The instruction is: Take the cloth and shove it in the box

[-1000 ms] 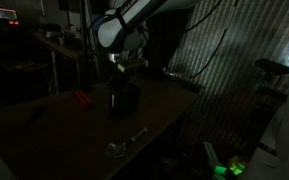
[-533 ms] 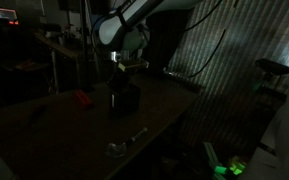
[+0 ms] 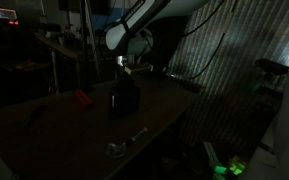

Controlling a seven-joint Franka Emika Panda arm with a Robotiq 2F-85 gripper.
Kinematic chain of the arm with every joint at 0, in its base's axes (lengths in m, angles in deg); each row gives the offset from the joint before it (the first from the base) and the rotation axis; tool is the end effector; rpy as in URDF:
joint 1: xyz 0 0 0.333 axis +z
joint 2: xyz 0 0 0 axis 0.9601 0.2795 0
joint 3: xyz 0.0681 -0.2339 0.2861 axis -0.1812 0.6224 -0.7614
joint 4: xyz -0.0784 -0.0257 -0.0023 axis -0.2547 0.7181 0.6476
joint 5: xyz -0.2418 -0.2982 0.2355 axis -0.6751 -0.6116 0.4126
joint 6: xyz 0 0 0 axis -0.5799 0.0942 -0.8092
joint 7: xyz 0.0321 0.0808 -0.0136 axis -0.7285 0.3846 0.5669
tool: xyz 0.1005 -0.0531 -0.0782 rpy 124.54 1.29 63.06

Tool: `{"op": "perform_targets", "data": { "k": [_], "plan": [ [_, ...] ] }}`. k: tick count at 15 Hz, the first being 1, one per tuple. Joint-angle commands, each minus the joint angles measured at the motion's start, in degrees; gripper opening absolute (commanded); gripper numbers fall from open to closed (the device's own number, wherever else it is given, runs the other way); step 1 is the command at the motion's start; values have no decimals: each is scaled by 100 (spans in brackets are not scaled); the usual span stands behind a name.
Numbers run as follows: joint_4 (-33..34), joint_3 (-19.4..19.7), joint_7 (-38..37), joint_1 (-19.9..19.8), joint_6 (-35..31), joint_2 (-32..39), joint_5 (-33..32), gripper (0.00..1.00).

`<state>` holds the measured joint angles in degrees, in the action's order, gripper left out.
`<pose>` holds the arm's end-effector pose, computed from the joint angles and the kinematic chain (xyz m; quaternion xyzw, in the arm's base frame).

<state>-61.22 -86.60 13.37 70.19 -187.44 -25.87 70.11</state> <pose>0.6392 -0.0516 0.3051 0.9992 0.0077 -0.0361 0.0122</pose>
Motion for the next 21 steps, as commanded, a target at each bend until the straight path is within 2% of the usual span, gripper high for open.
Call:
{"op": "perform_targets", "data": {
  "k": [1, 7, 10, 15, 21],
  "plan": [
    [275, 38, 199, -44, 35, 220, 77, 0],
    [365, -60, 300, -42, -36, 631, 209, 0],
    [289, -76, 347, -50, -50, 609, 258, 0],
    [29, -25, 295, -25, 9, 127, 114, 0],
    [-466, -69, 239, 159, 51, -966, -88, 0]
  ]
}}
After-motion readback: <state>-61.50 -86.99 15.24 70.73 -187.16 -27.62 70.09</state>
